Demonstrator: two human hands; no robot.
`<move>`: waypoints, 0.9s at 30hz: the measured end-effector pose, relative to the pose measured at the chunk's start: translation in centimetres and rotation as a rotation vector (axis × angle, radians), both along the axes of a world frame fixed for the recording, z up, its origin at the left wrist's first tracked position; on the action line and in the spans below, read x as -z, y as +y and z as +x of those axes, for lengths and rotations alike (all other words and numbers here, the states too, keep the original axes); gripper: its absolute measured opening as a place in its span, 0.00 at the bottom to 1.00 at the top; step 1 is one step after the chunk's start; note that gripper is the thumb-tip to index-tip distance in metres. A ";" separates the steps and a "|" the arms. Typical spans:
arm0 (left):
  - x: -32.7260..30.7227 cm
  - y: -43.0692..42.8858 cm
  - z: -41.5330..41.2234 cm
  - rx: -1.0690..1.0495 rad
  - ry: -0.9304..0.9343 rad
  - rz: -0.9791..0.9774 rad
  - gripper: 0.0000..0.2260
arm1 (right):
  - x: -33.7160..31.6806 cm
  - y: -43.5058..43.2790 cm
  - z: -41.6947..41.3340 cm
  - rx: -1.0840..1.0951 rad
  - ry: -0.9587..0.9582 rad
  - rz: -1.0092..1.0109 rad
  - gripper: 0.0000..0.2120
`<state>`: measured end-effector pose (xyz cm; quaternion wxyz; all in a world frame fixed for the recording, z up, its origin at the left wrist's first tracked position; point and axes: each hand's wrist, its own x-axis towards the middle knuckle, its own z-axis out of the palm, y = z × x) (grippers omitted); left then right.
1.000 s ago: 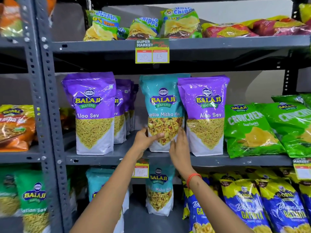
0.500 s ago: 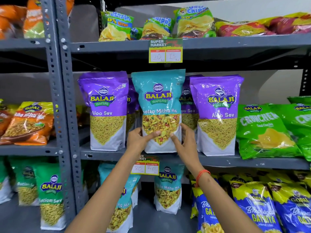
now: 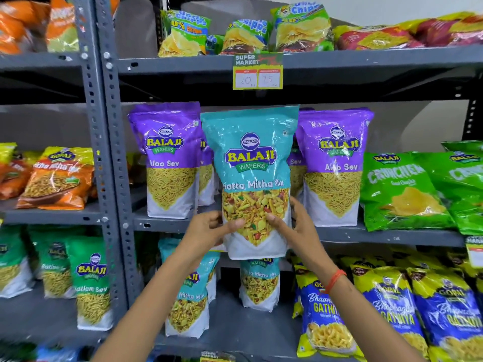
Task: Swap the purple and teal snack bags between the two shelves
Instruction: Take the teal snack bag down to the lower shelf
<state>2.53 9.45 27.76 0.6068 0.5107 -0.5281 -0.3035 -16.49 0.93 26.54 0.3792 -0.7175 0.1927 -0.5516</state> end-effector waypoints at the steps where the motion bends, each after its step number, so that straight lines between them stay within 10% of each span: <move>1: 0.8 0.3 0.1 0.016 0.007 0.010 0.10 | 0.5 0.2 -0.3 -0.015 0.019 0.020 0.29; 27: 25.3 -8.3 1.0 0.034 -0.235 0.421 0.28 | 24.1 -6.3 -0.9 0.102 0.509 0.473 0.37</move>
